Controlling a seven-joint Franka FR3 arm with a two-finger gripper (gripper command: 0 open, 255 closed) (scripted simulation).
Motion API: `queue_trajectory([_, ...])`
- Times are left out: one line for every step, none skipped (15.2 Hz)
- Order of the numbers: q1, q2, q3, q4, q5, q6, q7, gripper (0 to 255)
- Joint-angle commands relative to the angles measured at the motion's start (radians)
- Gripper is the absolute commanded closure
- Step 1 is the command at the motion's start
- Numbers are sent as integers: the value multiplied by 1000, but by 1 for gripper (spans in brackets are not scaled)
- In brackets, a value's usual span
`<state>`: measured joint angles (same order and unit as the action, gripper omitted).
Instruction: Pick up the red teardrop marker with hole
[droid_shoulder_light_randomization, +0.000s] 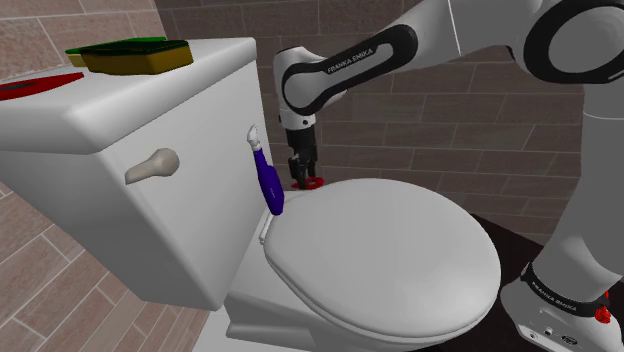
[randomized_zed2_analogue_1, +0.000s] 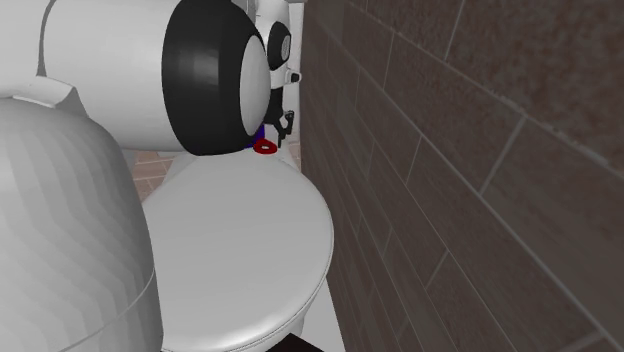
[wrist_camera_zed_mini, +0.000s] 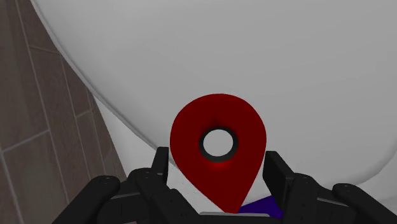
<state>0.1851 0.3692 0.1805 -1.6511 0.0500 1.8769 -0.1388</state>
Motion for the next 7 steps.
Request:
queue_trajectory([1,-8,1,17,1,-25,3,255])
queue_trajectory([1,-11,1,25,1,-37,4,255])
queue_trajectory([1,-15,2,34,2,-49,5,255])
queue_trajectory([1,-18,2,43,2,-61,5,255])
queue_trajectory([0,-21,2,52,2,-73,6,255])
queue_trajectory([0,-21,2,53,2,-75,6,255])
queue_trajectory([0,-21,2,54,2,-75,6,255])
